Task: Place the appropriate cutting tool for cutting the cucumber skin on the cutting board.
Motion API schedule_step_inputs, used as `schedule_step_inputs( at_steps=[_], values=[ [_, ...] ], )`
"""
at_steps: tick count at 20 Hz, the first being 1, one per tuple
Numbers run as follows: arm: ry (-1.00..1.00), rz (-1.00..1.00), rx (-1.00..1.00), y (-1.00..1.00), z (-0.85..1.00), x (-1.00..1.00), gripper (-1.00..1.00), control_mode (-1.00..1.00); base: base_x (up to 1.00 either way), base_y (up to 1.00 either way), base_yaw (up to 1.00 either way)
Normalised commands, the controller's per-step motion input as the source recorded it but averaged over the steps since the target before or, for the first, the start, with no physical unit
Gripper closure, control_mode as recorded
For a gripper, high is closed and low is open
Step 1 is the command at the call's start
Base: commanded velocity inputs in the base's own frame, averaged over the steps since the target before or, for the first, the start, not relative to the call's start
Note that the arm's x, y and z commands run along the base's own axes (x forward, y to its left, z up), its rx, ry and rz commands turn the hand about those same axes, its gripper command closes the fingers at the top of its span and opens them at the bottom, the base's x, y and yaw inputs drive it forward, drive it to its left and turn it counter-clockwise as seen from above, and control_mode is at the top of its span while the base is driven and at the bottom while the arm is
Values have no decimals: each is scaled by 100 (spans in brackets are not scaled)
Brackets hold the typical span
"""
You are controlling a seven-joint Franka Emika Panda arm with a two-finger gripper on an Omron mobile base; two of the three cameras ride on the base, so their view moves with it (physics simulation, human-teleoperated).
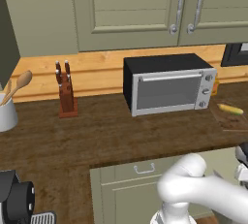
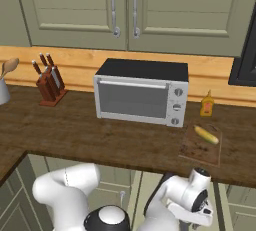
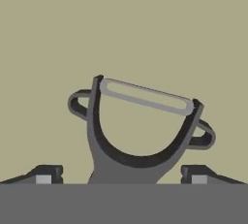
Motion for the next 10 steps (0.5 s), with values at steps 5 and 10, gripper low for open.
schedule_step_inputs(
  at_steps=[5, 10],
  values=[
    [0, -1, 0, 0, -50, 11, -100, -100, 0, 0, 0],
    [0, 0, -1, 15, -74, -20, 100, -100, 0, 0, 0]
  ],
)
